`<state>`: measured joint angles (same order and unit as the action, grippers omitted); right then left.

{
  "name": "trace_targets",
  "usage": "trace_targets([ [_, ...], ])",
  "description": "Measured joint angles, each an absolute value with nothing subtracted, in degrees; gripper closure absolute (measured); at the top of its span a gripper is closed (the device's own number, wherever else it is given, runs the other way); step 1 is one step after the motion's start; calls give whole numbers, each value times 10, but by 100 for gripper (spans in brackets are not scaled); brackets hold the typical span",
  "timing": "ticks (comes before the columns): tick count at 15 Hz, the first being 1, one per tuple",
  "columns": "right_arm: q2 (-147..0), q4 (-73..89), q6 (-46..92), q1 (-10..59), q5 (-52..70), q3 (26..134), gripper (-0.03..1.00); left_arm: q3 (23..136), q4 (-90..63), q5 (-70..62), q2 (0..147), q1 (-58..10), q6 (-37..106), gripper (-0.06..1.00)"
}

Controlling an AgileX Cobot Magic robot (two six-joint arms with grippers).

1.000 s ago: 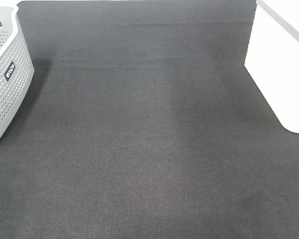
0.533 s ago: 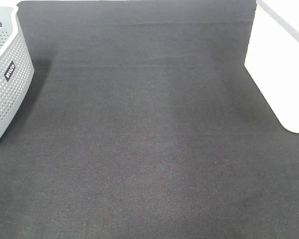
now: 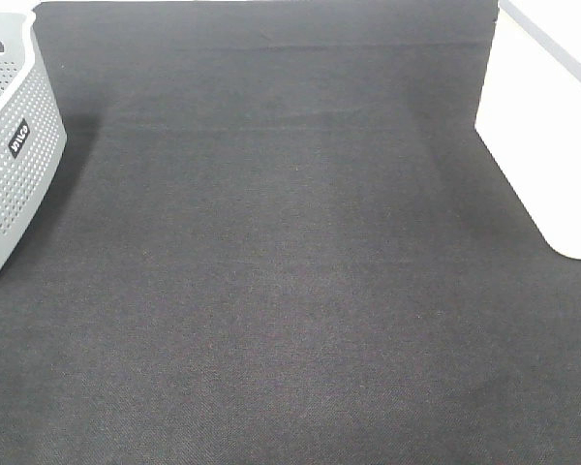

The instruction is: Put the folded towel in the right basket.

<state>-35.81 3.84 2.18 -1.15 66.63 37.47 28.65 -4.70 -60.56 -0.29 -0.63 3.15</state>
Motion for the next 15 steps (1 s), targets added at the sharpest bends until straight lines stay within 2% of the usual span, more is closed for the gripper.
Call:
trace_targets([
  [2, -313, 38, 23, -11, 647, 351, 27, 286, -47, -606, -3, -6, 32, 7],
  [8, -40, 38, 32, -11, 612, 290, 27, 286, -47, -606, -3, -6, 32, 7],
  [15, 4, 43, 40, -11, 612, 288, 27, 286, -47, -606, -3, -6, 32, 7],
])
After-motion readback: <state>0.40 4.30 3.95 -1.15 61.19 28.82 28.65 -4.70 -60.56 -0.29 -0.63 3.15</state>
